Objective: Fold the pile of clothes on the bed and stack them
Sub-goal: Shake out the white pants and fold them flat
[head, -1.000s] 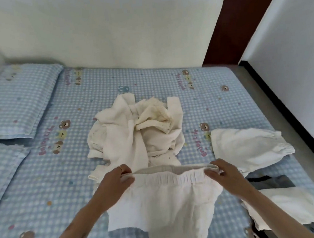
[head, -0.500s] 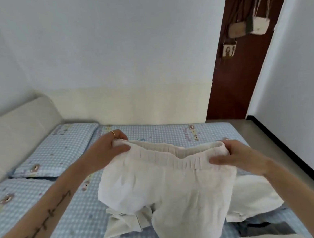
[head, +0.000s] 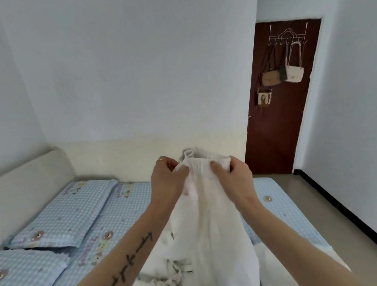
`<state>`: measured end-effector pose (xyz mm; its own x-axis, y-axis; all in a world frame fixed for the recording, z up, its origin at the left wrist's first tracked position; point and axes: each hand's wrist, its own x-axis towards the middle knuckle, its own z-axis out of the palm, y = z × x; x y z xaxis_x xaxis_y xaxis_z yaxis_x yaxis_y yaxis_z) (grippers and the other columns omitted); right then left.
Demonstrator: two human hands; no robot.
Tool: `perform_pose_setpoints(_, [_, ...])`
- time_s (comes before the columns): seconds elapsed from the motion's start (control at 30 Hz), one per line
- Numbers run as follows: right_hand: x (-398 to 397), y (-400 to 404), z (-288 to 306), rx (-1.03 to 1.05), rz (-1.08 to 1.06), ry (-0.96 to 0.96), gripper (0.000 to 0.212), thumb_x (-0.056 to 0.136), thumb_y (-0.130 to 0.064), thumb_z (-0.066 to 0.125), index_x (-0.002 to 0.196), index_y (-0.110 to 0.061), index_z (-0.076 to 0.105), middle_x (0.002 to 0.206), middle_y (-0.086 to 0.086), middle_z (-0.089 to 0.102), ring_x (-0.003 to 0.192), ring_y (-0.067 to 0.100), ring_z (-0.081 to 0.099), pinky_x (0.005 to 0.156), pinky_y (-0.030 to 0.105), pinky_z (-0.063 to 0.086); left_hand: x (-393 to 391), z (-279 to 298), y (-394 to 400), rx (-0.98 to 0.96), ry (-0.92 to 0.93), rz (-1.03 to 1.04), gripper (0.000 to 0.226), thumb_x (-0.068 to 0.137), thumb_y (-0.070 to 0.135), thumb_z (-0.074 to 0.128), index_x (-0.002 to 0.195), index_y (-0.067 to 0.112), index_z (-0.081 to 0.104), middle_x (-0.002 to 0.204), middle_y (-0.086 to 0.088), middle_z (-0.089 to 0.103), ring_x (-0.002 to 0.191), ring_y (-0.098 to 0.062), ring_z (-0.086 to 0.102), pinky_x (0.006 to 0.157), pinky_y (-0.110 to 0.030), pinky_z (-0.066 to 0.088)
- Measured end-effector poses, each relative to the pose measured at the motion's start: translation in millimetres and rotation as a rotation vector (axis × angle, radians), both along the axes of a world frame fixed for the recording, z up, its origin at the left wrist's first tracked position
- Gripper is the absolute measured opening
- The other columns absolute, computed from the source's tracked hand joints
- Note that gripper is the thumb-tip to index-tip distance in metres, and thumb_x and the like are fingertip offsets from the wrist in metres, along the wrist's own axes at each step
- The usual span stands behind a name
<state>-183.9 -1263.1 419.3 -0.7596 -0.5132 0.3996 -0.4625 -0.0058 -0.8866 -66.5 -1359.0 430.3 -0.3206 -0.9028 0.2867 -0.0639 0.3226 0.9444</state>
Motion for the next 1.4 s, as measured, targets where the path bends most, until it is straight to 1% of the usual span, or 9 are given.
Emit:
perform_pose_setpoints(0.27, [19,3,17,-0.012,0.291,0.21,0.026,0.094,-0.028,0.054,0.069,-0.028,0.052,0.059,-0.017,0.056,0.055,-0.002,0.048,0.052,0.01,0.037,-7,25,7,0.148,0.157,-0.138,0.025,0.074,0.011,0.073,0.087,0.008,0.052,0.094,-0.014,0.067,0.086,-0.027,0.069,0.074,-0.046,0.059])
perform_pose_setpoints(0.5, [9,-2,23,-0.111,0.216,0.236,0.041,0.093,-0.014,0.054,0.056,-0.024,0.039,0.047,-0.012,0.04,0.048,0.004,0.034,0.048,0.015,0.027,-12,39,11,0.063,0.196,-0.201,0.021,0.078,0.001,0.061,0.063,0.016,0.064,0.053,0.003,0.066,0.062,-0.013,0.07,0.06,-0.033,0.06])
perform_pose_setpoints(0.63, [9,-1,22,-0.083,0.337,0.207,0.018,0.09,-0.035,0.058,0.074,-0.027,0.061,0.061,-0.012,0.055,0.055,0.001,0.045,0.053,0.011,0.033,-14,45,12,0.048,0.153,-0.336,0.048,0.079,-0.001,0.056,0.052,0.036,0.07,0.054,0.005,0.069,0.059,-0.01,0.07,0.054,-0.022,0.055])
perform_pose_setpoints(0.73, [2,-2,22,0.0,0.315,0.219,0.021,0.077,-0.033,0.072,0.092,-0.038,0.059,0.08,-0.019,0.064,0.073,-0.004,0.058,0.062,0.011,0.041,-16,52,5,0.03,0.101,-0.391,0.031,0.09,0.006,0.051,0.069,0.016,0.072,0.076,-0.005,0.075,0.074,-0.016,0.072,0.062,-0.023,0.056])
perform_pose_setpoints(0.87, [-27,1,29,-0.028,0.28,0.172,0.026,0.083,-0.011,0.068,0.109,-0.014,0.065,0.099,-0.002,0.07,0.093,0.018,0.065,0.085,0.035,0.053,-11,56,-25,-0.256,-0.052,-0.263,0.019,0.083,-0.001,0.061,0.095,0.013,0.067,0.096,-0.005,0.07,0.088,-0.017,0.064,0.074,-0.019,0.05])
perform_pose_setpoints(1.03, [-64,19,41,-0.127,0.647,-0.089,0.026,0.089,-0.011,0.064,0.115,-0.013,0.064,0.113,0.01,0.069,0.105,0.027,0.065,0.091,0.038,0.053,-1,49,-71,-0.14,-0.349,-0.479,0.09,0.073,0.015,0.08,0.146,0.023,0.028,0.149,0.006,0.034,0.137,-0.01,0.03,0.107,-0.028,0.027])
perform_pose_setpoints(1.17, [-81,31,65,-0.273,0.768,-0.212,0.032,0.085,-0.009,0.059,0.117,-0.006,0.06,0.112,0.013,0.067,0.102,0.024,0.064,0.091,0.035,0.053,-15,49,-65,-0.082,-0.234,-0.761,0.063,0.074,0.015,0.078,0.13,0.024,0.051,0.134,0.008,0.056,0.129,-0.007,0.046,0.113,-0.041,0.03])
perform_pose_setpoints(1.3, [-95,53,97,-0.317,0.801,-0.203,0.034,0.088,-0.009,0.053,0.121,-0.009,0.057,0.116,0.01,0.065,0.107,0.022,0.063,0.096,0.035,0.051,-32,68,-45,-0.065,-0.054,-0.741,0.05,0.077,0.017,0.073,0.124,0.02,0.055,0.115,0.0,0.069,0.106,-0.017,0.065,0.084,-0.029,0.053])
perform_pose_setpoints(1.4, [-106,67,118,-0.277,0.706,-0.107,0.033,0.093,-0.007,0.051,0.125,-0.006,0.053,0.121,0.009,0.063,0.111,0.023,0.061,0.1,0.036,0.049,-44,89,-33,-0.114,0.026,-0.623,0.028,0.079,0.01,0.073,0.101,0.015,0.056,0.107,-0.009,0.069,0.097,-0.024,0.065,0.09,-0.043,0.05])
